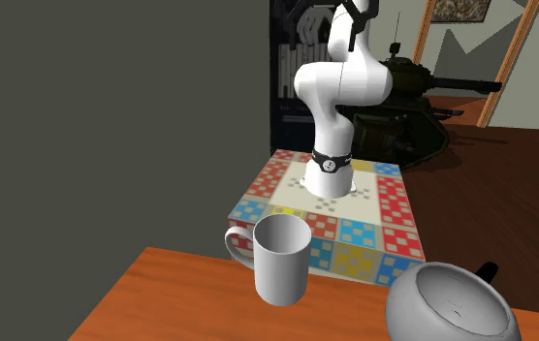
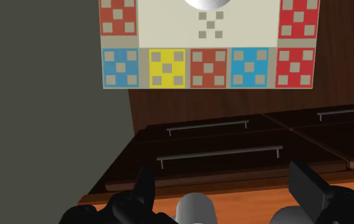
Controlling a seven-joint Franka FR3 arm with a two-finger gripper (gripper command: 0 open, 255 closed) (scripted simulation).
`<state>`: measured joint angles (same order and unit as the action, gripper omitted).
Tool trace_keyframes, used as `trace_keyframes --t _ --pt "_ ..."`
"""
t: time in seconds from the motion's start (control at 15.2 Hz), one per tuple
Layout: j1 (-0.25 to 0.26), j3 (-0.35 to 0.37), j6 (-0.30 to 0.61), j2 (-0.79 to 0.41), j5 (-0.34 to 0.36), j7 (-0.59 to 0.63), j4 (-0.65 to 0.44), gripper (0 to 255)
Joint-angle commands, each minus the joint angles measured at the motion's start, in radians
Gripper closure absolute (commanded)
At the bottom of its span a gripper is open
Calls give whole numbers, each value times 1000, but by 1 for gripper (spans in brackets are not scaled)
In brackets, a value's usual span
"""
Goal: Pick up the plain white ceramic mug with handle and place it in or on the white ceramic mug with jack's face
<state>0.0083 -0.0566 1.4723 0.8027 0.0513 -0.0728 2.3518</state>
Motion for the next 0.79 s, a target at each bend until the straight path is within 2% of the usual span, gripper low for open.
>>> trace_keyframes --t 0.0,0.73 --pt "0 0 0 0 0 0 0 0" --pt "56 -13 315 -356 23 -108 -1 0"
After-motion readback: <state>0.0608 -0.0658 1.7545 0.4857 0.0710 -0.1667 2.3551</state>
